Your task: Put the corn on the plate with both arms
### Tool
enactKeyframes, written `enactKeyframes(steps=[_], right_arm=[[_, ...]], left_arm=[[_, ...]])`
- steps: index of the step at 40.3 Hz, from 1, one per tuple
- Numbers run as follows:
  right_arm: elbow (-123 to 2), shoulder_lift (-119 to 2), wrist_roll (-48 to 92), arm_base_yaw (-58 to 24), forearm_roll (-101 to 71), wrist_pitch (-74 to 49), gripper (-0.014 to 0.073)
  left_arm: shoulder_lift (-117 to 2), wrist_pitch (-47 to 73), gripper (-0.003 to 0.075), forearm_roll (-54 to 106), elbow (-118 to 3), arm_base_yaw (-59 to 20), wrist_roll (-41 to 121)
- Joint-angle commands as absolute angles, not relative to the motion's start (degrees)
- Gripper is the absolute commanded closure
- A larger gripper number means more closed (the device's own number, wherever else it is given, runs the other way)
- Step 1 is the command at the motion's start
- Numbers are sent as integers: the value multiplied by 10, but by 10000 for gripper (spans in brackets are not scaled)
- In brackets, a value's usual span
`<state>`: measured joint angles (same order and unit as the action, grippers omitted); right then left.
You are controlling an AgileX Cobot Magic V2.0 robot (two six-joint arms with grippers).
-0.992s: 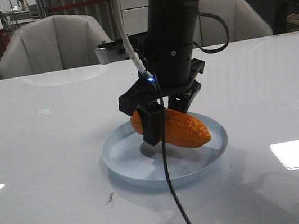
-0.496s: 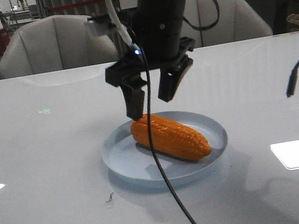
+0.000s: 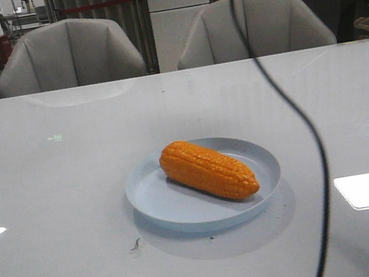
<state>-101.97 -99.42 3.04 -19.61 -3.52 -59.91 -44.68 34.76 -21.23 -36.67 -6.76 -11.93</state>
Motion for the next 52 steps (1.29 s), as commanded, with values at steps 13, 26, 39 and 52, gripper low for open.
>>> enactKeyframes(steps=[13, 26, 39, 52], right_arm=[[-886, -743, 47, -44, -34, -546, 24], [-647, -556, 47, 7, -34, -513, 24], [-564, -462, 46, 7, -34, -522, 24], [-548, -456, 46, 7, -35, -558, 113]], left_arm=[[-442, 314, 460, -222, -383, -67, -126], [-442, 314, 460, -222, -383, -67, -126], [-442, 314, 538, -197, -383, -67, -126], [-442, 299, 627, -148, -383, -67, -126]])
